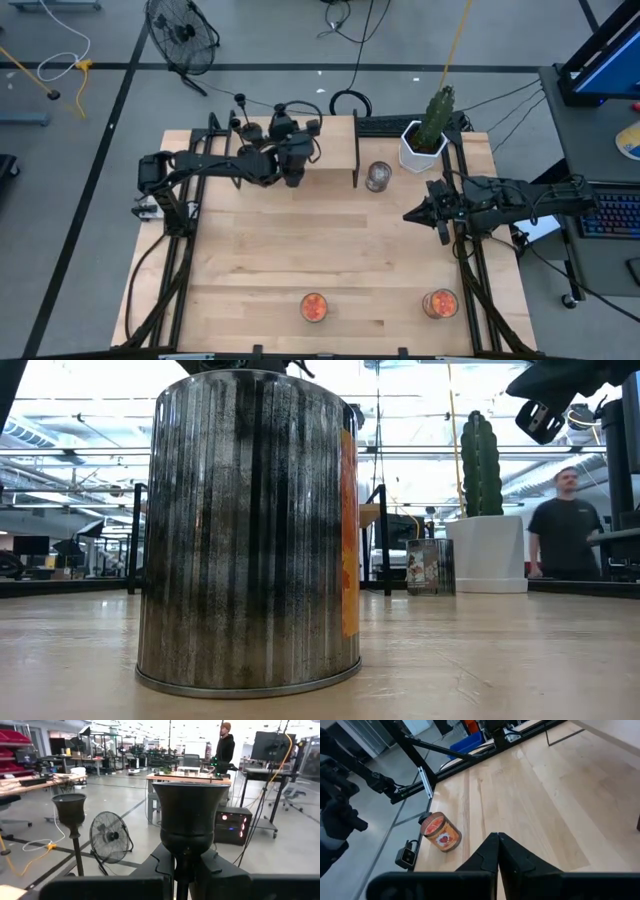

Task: Pick & Place candle stick holders
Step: Put the black candle holder on the shelf

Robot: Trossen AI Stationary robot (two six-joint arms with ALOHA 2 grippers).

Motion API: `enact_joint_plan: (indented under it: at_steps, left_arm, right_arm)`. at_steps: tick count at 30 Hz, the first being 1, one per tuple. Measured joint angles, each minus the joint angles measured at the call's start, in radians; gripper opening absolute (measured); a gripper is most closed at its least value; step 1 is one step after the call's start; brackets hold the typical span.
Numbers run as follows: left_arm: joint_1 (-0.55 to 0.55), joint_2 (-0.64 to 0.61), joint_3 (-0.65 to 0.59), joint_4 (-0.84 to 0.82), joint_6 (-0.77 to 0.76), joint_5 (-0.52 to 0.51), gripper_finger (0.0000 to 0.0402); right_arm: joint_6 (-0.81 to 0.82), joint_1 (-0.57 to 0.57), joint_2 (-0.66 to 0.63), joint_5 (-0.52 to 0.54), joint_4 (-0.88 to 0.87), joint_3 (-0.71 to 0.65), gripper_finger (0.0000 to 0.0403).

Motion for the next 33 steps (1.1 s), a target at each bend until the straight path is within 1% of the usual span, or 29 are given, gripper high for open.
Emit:
enact_joint_plan:
  at_steps: [5, 13, 19, 26, 33]
  left_arm:
    - [0.021, 0.0, 0.0, -0.067, -0.054, -0.001, 0.0023]
    - [0.072, 0.004, 0.0, -0.087, -0.105, -0.001, 0.0023]
    - [0.086, 0.027, 0.0, -0.092, -0.127, 0.0, 0.0023]
    - [0.103, 0.032, -0.001, -0.098, -0.062, 0.0, 0.0023]
    - [0.123, 0.034, -0.004, -0.103, -0.059, 0.0, 0.0023]
  right_arm:
    - [0.0, 0.0, 0.0, 0.0, -0.005, 0.0, 0.0]
    - [0.018, 0.0, 0.0, 0.0, -0.042, 0.0, 0.0]
    - [0.041, 0.0, 0.0, 0.0, -0.059, 0.0, 0.0]
    - [0.049, 0.0, 0.0, 0.003, -0.061, 0.0, 0.0]
    - [0.068, 0.0, 0.0, 0.004, -0.061, 0.0, 0.0]
